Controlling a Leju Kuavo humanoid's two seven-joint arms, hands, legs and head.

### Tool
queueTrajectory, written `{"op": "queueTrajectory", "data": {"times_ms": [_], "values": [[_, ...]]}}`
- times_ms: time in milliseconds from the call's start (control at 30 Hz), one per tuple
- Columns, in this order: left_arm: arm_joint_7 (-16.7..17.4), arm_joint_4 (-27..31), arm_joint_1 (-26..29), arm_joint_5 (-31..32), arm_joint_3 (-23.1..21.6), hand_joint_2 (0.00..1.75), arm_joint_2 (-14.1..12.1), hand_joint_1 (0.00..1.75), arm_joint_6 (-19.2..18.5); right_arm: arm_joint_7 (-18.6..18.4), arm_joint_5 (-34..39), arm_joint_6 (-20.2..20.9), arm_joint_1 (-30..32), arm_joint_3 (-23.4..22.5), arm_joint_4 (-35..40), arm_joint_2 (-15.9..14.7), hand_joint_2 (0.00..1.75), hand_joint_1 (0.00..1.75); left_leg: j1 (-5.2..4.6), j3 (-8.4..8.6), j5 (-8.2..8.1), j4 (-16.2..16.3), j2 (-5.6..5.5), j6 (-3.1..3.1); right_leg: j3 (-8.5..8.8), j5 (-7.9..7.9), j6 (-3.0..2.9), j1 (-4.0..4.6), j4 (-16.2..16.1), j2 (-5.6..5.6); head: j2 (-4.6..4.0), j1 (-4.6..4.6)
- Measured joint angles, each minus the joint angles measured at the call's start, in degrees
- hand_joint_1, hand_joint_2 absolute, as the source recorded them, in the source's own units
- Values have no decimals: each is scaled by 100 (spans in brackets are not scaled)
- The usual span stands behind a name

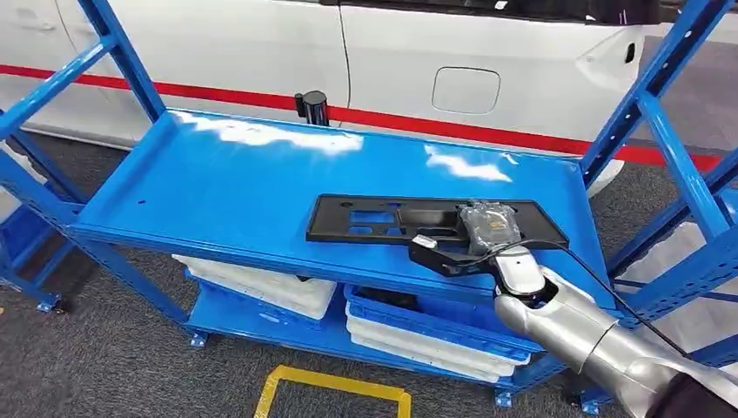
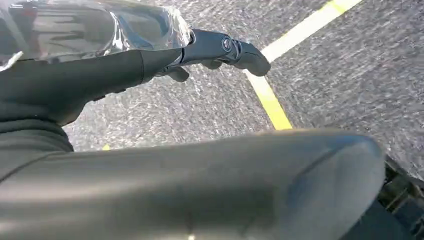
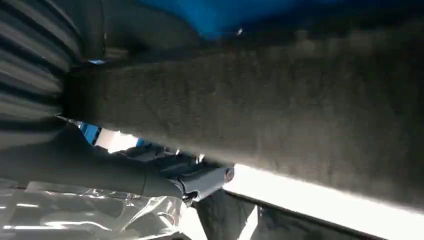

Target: Take the parts from the cabinet and place them on the table.

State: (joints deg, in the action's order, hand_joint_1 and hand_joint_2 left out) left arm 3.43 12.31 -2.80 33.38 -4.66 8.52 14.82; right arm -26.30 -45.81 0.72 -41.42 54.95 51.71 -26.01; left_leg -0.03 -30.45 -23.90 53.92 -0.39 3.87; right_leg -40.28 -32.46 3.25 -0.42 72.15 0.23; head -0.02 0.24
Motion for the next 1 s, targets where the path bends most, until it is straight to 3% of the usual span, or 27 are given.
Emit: {"op": "queueTrajectory", "data": {"times_ms": [33,67,100,167,200,300,367,400,500,533,567,600,667,700,733,833,900,933,1000], "values": [[-4,0,1,-4,0,0,0,0,4,26,-24,-57,-1,2,-15,13,175,175,-1,-2,0,2,0,0,-93,3,2,-3,175,0,0,0],[-9,0,1,-9,0,0,0,0,17,55,-52,-110,-5,2,-22,26,175,175,0,-1,-1,4,-2,-1,-56,112,2,-5,71,0,0,0],[-20,0,-3,-17,0,0,0,0,37,72,-85,-149,-21,0,-20,41,175,175,2,7,-4,5,-5,-6,104,324,-8,-8,-272,0,0,2],[-72,0,-15,-15,0,0,11,0,50,125,-105,-217,-77,-4,-20,74,175,175,3,30,-24,6,-14,-34,670,871,-31,-14,-1438,0,0,2],[-90,0,-20,-15,0,0,13,0,55,160,-105,-283,-100,-7,-20,98,175,175,-27,7,-37,15,-17,-56,810,851,-58,-7,-1716,0,0,2],[-125,0,-17,-35,0,0,24,0,74,225,-81,-462,-111,-24,53,164,175,175,-21,-44,-27,12,-17,-129,739,864,-124,32,-1730,2,0,0],[-199,0,-17,-63,0,0,26,0,101,300,83,-691,-110,-74,237,203,175,175,-8,-94,-88,66,-15,-204,741,902,-205,-5,-1770,-9,0,0],[-242,0,-19,-63,0,0,26,0,120,343,172,-828,-105,-135,408,212,175,175,-6,-186,-248,302,-6,-236,738,895,-229,-5,-1768,-11,0,-13],[-354,0,-13,-72,0,0,29,0,116,380,441,-1008,-99,-343,920,221,175,175,15,-839,-845,1694,-4,-296,737,886,-273,3,-1766,-12,0,-22],[-413,0,-10,-109,0,0,29,0,114,400,565,-1023,-90,-407,1124,221,175,175,17,-1028,-895,2039,-4,-308,746,882,-277,5,-1766,-10,2,-22],[-494,0,-11,-161,0,0,29,0,107,485,753,-1075,-62,-470,1341,221,175,175,19,-1045,-797,1994,-4,-314,761,875,-278,7,-1765,-6,2,-24],[-572,0,-16,-210,0,0,29,0,98,607,1019,-1165,-26,-544,1566,221,175,175,21,-914,-576,1665,-3,-313,777,864,-278,8,-1764,-4,0,-24],[-704,0,-44,-288,0,0,29,0,77,892,1865,-1331,12,-764,2174,221,175,175,19,-409,-9,529,-3,-273,827,839,-259,14,-1762,0,0,-24],[-754,0,-66,-319,0,0,26,0,68,992,2248,-1392,13,-891,2490,219,175,175,9,-243,118,136,-4,-227,822,828,-246,18,-1767,0,0,-28],[-796,0,-102,-350,0,0,20,0,68,1093,2561,-1467,6,-1021,2797,219,175,175,-18,-181,92,31,-1,-210,807,811,-219,65,-1745,5,0,-28],[-927,0,-140,-496,13,0,11,0,103,1288,3336,-1495,65,-1312,3671,214,175,175,-28,-197,91,47,-6,-164,810,815,-168,37,-1761,3,0,-20],[-1044,0,-175,-588,37,0,0,0,120,1466,3774,-1487,140,-1493,4237,205,175,175,16,-138,129,-25,-2,-106,771,663,-103,32,-1594,4,0,-18],[-1089,0,-204,-608,42,0,-11,0,138,1585,3998,-1473,172,-1570,4466,203,175,175,23,-128,117,-23,1,-68,618,439,-83,30,-1223,4,0,0],[-1141,0,-248,-645,42,0,-20,0,146,1762,4309,-1445,289,-1639,4827,203,175,175,22,-116,113,-21,3,-58,140,-1,-41,12,-222,2,0,7]]}}
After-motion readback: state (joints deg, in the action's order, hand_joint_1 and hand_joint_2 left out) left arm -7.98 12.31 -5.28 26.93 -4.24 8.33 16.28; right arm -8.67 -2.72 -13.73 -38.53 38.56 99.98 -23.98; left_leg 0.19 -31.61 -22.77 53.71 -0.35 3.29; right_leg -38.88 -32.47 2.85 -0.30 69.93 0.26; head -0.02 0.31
